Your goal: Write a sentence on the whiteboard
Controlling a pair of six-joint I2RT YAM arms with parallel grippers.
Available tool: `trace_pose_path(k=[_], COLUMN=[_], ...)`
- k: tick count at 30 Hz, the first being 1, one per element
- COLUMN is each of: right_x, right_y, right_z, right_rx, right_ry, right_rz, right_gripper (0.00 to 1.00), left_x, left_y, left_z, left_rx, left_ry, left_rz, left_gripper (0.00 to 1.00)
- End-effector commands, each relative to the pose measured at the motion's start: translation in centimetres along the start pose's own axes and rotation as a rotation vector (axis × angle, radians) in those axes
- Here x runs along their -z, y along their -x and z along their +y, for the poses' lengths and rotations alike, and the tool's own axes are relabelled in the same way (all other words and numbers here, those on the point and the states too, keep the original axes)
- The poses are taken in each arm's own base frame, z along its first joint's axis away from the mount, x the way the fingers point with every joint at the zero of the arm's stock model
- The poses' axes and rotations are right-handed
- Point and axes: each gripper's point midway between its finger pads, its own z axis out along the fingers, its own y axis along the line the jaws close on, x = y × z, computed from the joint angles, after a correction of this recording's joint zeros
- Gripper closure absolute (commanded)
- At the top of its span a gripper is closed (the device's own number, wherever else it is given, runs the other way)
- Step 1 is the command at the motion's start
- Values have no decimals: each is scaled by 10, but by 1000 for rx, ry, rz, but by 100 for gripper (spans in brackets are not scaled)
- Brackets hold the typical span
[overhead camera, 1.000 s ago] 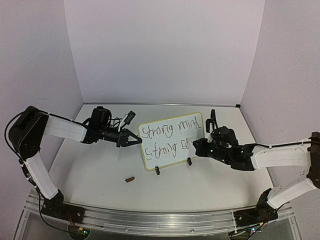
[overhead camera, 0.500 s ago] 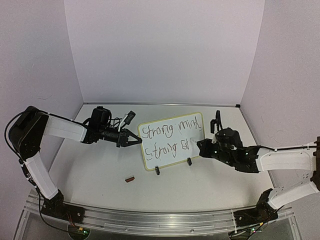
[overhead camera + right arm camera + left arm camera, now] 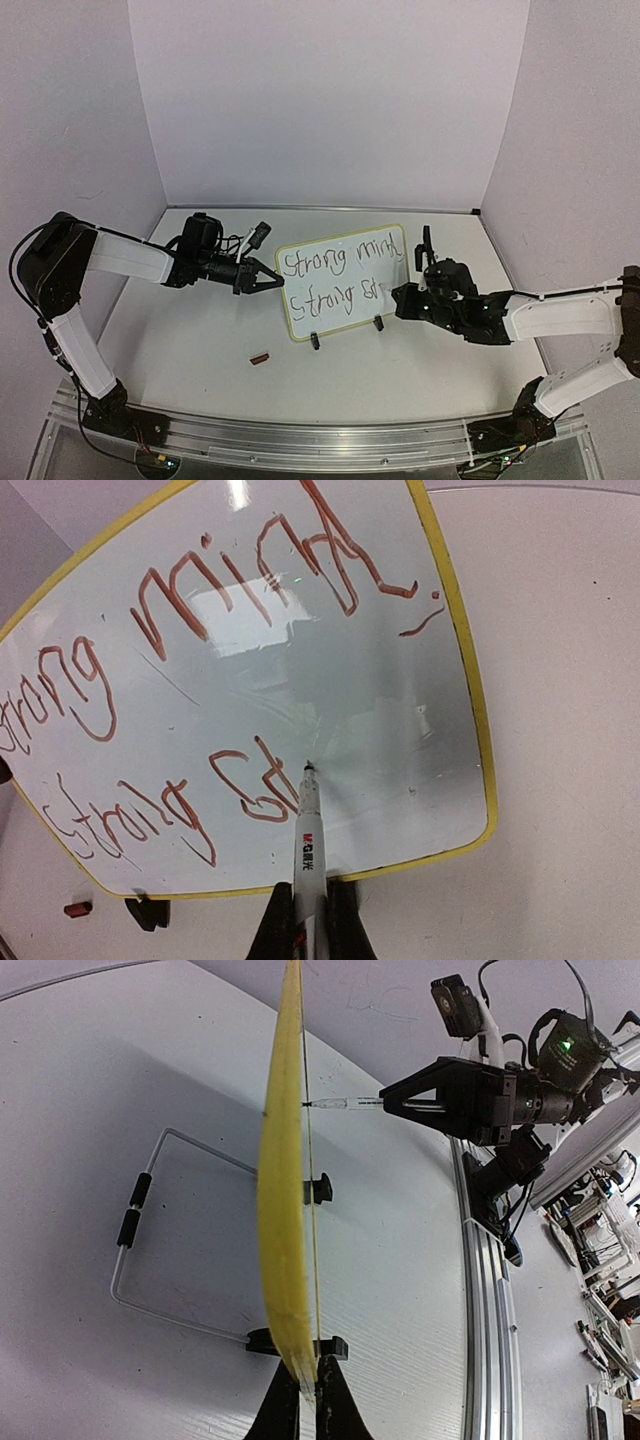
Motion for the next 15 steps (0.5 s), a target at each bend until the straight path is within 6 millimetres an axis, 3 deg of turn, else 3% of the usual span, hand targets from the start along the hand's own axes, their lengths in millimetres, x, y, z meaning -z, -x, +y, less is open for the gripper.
trace_pose_path(k=[1, 9, 15], right_x=[-2, 3, 3], right_y=[-1, -18, -6], right_z=[-4, -18, -15], right_rx=[-24, -58, -37], right_ry=[-12, -31, -46], right_rz=[-1, 25, -6], right_gripper=[100, 100, 100], left_x=[-1, -1, -2], left_y=[-11, -11, -11], left_z=[1, 1, 1], left_rx=[-12, -11, -11], left_ry=[21, 21, 21], left_rz=[31, 32, 32], left_gripper=[100, 100, 100])
